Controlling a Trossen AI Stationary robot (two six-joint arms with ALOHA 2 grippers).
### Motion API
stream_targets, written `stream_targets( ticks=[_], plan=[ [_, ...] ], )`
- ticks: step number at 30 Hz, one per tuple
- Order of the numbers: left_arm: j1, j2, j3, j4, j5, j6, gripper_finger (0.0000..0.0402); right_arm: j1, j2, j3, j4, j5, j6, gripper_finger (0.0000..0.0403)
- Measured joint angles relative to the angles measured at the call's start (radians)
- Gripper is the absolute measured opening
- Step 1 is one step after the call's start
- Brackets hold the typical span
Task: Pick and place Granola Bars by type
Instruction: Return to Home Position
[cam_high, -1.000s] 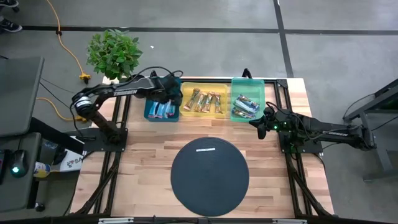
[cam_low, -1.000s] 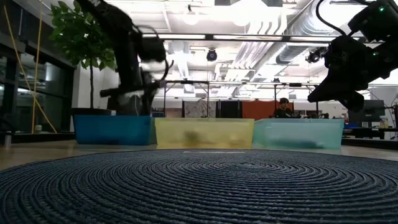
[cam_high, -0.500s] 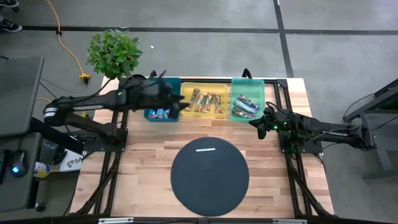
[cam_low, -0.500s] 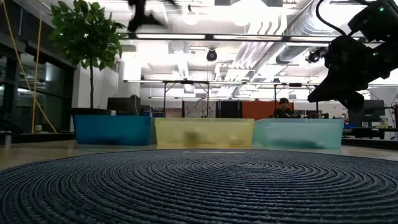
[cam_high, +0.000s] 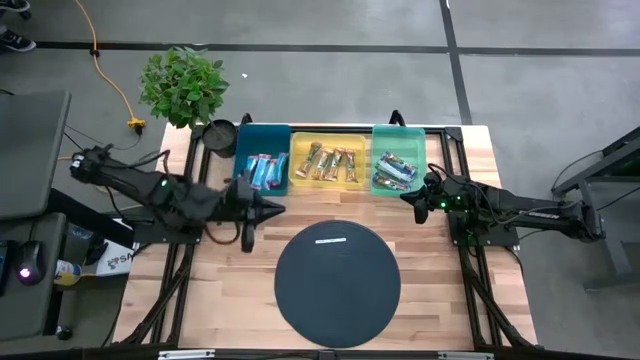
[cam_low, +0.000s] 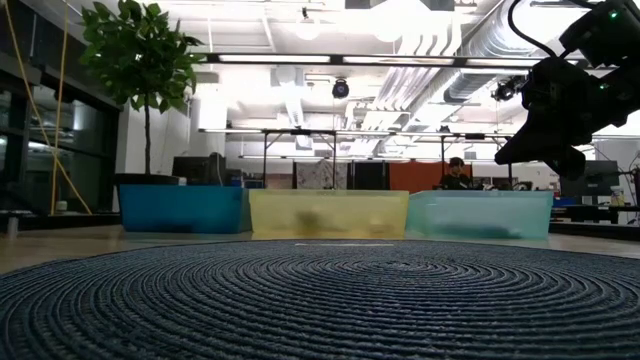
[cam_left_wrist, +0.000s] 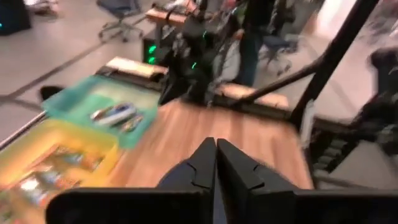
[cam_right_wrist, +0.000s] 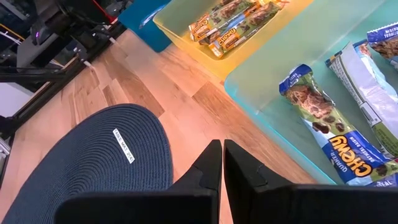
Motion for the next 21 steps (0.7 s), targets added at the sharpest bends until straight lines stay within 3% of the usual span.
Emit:
stream_targets(
  ticks=[4, 8, 15, 21],
  plan=[
    [-0.085, -0.038, -0.050, -0.035, -0.145, -0.009, 0.0023, 0.000, 0.000, 0.000, 0.000, 0.000, 0.000, 0.0000],
    [-0.113, -0.196, -0.242, 0.093, -0.184, -0.032, 0.0008, 0.000, 0.000, 0.000, 0.000, 0.000, 0.000, 0.0000],
    [-0.074, -0.515, -0.682, 0.522, -0.095, -0.025, 0.0001, 0.000, 0.000, 0.000, 0.000, 0.000, 0.000, 0.0000],
    [0.041, -0.631, -0.886, 0.575, -0.008, -0.016, 0.0001, 0.000, 0.000, 0.000, 0.000, 0.000, 0.000, 0.0000]
  ],
)
